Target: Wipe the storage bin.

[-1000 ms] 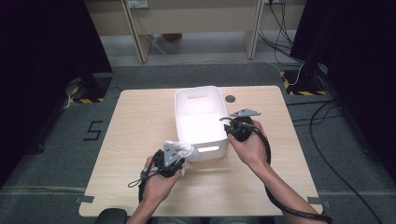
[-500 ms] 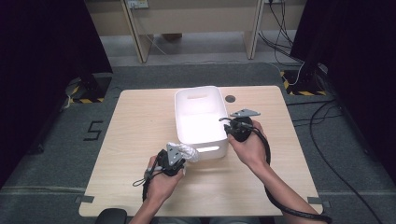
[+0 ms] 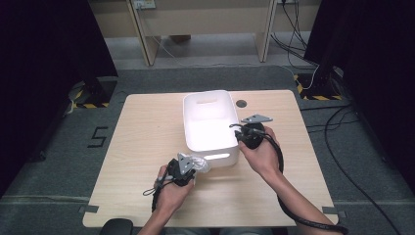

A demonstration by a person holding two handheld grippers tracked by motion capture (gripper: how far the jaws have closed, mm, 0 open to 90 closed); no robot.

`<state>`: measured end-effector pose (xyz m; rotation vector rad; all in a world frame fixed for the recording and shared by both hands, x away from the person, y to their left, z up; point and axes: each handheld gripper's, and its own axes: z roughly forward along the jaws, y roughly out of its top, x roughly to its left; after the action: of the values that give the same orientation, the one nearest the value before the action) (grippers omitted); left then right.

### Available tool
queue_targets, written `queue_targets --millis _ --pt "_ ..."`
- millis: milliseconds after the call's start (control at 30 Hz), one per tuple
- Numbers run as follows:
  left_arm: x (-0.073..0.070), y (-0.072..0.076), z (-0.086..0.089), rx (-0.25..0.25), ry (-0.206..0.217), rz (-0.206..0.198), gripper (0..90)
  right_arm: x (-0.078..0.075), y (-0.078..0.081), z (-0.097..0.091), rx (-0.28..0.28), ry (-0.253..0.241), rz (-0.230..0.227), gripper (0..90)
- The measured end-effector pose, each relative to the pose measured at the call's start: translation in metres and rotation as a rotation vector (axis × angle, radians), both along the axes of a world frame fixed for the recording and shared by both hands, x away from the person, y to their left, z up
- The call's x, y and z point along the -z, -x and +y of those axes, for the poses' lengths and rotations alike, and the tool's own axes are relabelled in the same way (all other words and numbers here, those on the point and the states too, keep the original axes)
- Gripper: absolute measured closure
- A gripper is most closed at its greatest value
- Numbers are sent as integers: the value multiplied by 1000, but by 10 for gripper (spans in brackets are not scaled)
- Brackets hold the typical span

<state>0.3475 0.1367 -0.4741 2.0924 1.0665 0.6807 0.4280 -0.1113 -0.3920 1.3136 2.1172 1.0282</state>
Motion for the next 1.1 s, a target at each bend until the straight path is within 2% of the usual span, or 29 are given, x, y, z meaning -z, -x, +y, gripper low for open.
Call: queue_targets --millis 233,600,1100 --pt "3 0 -1 -1 -5 8 770 0 1 1 2 2 -3 754" --pt "17 -3 -4 2 -26 45 770 1 1 1 3 4 -9 754" --pt "20 -2 -17 22 -32 59 770 1 1 1 5 7 -10 753"
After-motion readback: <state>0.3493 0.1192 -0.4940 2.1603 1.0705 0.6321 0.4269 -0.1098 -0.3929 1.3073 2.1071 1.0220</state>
